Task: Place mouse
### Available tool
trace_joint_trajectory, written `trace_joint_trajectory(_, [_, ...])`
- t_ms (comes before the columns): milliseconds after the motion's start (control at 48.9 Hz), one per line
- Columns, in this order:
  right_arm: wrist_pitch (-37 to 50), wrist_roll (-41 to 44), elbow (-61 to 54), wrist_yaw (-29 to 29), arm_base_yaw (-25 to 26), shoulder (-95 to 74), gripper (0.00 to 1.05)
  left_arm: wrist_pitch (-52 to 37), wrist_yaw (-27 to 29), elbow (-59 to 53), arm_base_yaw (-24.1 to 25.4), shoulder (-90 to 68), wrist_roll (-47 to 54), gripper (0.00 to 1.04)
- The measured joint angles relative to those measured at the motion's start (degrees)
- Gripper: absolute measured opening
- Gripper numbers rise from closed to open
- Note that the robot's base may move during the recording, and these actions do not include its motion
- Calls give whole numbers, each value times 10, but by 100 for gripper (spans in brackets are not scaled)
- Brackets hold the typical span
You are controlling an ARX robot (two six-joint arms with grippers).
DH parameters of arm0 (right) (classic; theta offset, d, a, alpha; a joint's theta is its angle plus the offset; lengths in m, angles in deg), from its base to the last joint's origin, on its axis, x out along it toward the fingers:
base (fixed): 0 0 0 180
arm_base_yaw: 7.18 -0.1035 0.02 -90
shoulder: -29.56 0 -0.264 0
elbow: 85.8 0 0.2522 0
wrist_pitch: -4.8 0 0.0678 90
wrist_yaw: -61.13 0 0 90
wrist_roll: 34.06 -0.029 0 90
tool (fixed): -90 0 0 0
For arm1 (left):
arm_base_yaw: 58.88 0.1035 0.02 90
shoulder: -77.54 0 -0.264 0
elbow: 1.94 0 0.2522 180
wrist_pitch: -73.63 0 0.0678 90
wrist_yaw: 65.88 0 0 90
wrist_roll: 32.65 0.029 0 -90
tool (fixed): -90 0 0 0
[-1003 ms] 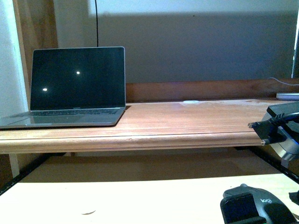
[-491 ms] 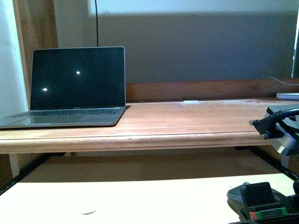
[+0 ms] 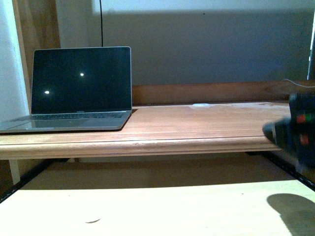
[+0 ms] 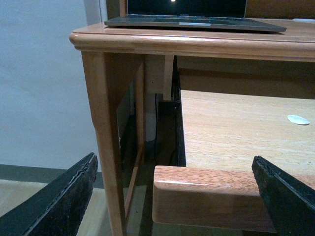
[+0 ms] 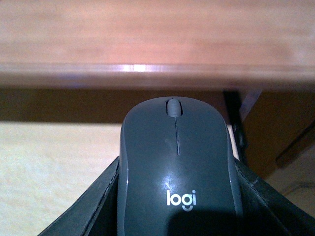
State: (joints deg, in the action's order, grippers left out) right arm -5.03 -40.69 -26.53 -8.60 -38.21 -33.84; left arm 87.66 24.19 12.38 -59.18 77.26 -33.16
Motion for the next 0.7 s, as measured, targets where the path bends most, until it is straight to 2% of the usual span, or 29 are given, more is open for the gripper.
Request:
trace_joint_trajectory(164, [-13,15,96,-1,-10,-56,55,0,0,0,0,0,0,97])
trace_joint_trajectory(307, [-66,-11,208,-2,-7,-158,55,0,0,0,0,0,0,97])
trace_joint_trajectory(553, [-115,-26,403,49,-11,-328,55,0,0,0,0,0,0,97])
trace_joint_trajectory(696, [-135,-23,475,80,-14,-396,55,0,0,0,0,0,0,97])
